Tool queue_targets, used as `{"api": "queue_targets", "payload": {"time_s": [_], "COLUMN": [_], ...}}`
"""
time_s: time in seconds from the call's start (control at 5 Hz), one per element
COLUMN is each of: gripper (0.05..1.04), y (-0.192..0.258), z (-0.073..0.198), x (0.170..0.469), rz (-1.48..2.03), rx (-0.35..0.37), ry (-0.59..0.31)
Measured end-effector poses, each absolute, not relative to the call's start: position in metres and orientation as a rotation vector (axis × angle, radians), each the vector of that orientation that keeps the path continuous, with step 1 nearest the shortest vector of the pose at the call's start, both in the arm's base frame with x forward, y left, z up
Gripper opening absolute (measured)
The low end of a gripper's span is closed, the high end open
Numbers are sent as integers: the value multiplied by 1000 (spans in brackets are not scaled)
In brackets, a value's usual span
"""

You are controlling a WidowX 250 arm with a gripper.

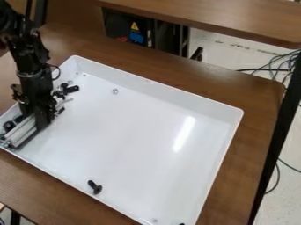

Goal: Sweep into pile

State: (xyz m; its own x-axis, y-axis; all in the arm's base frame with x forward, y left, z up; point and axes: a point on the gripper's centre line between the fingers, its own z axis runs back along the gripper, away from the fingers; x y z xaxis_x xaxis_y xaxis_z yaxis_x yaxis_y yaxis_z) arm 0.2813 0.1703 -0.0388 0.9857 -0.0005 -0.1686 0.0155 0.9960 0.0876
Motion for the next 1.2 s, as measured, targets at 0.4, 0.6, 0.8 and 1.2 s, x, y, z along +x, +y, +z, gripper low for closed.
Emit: {"api": "queue_targets", "payload": {"time_s": [0.4, 0.6, 0.8, 1.2], "gripper": [353, 353, 353, 353], "y": [115, 66, 32, -61], "z": [-36, -10, 4, -17], "x": [314, 335, 343, 324], "rz": [-20, -33, -37, -11], "rx": [36, 77, 104, 31], "ry": [112, 91, 73, 47]}}
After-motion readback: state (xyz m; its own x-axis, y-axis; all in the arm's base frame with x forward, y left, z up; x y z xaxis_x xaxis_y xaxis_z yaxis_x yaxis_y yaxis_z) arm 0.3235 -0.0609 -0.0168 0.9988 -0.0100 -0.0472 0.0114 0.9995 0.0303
